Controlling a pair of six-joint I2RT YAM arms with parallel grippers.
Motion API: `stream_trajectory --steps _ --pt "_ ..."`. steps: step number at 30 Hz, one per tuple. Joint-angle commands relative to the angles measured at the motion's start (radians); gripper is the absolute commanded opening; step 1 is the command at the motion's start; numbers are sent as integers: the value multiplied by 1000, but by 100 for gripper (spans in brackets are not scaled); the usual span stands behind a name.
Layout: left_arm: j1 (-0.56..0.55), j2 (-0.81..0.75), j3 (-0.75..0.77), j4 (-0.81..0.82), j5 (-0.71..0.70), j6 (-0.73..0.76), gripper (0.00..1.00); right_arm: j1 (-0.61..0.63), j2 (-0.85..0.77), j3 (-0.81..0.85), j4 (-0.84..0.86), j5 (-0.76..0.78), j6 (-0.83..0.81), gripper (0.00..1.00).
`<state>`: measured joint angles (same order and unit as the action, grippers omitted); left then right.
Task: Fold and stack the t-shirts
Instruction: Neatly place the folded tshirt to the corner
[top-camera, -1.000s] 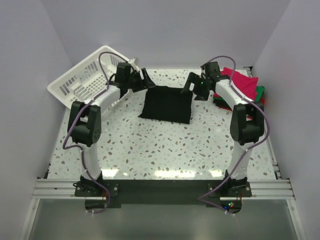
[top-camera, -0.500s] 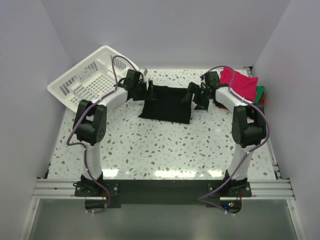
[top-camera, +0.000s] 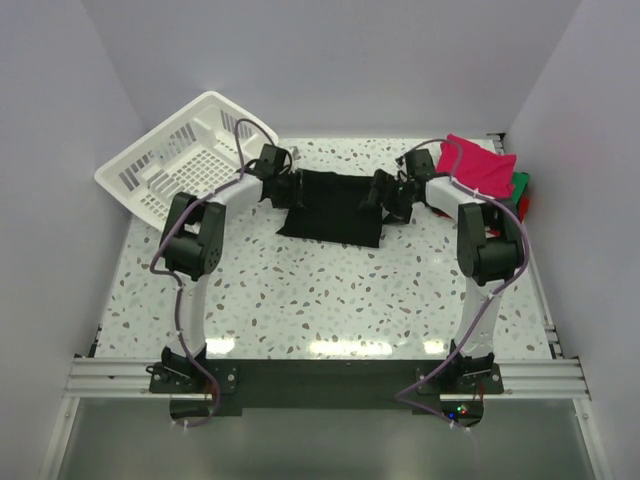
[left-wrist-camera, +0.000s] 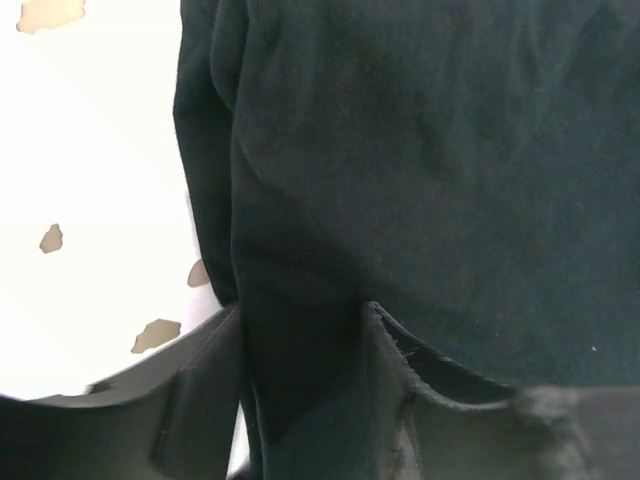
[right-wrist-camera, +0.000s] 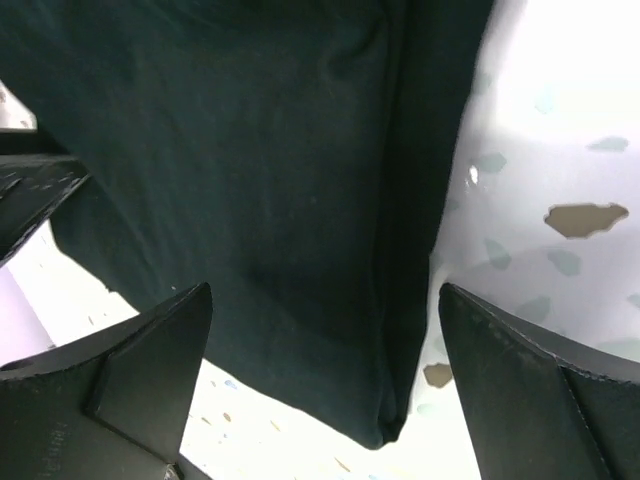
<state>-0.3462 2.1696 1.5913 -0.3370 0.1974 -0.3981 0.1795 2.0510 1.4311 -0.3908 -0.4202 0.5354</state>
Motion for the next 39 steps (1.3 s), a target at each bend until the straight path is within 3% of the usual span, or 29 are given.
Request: stream_trajectory --steps 1,10,24,34,36,39 --pt "9 27 42 -22 7 34 47 -11 8 -15 75 -28 14 99" --pt "19 56 29 -45 11 53 35 -25 96 -28 116 -72 -5 98" --pt "21 39 -68 18 45 44 34 34 221 0 133 -146 0 86" --pt "21 38 -80 36 74 19 35 71 225 46 119 -152 5 52" --pt "21 27 -86 44 76 16 38 71 215 51 109 -144 5 39" --pt "21 1 -96 55 77 2 54 69 186 75 77 -124 -9 15"
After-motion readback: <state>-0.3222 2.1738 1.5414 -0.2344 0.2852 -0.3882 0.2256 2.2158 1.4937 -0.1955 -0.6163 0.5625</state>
